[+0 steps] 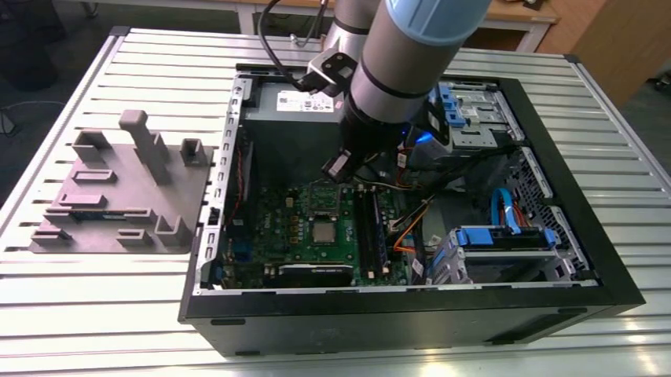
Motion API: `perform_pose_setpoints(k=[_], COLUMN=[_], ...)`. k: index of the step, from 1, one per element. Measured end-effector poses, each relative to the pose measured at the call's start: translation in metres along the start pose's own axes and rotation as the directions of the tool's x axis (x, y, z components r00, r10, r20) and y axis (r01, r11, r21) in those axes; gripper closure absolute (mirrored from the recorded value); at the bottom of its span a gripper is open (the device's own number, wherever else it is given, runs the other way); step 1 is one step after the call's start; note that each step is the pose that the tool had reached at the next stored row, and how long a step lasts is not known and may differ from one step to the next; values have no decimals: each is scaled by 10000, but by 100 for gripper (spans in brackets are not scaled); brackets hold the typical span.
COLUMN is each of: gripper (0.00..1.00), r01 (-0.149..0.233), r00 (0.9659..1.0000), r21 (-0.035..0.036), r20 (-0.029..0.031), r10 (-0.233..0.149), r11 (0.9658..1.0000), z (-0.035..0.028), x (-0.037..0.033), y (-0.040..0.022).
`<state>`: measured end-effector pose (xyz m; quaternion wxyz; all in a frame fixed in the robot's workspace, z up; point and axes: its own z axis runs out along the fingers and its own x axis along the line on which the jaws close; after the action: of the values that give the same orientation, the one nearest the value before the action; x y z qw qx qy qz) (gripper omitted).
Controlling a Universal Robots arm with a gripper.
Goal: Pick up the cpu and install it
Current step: 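Close the cpu cover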
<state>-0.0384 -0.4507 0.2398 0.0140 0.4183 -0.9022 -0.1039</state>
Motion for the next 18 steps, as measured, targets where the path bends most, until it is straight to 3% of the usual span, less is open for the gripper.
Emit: perform_pose_setpoints(k=[2,10,18], gripper=[90,90,90], r01=[53,415,705], r00=[10000,9991,9975], r21=[31,21,37], r20=[19,-47,-73], r10=[-53,-415,-705], r11=[10000,9991,9975], z=[0,-25,-42], x=[2,3,3], y=[3,10,16])
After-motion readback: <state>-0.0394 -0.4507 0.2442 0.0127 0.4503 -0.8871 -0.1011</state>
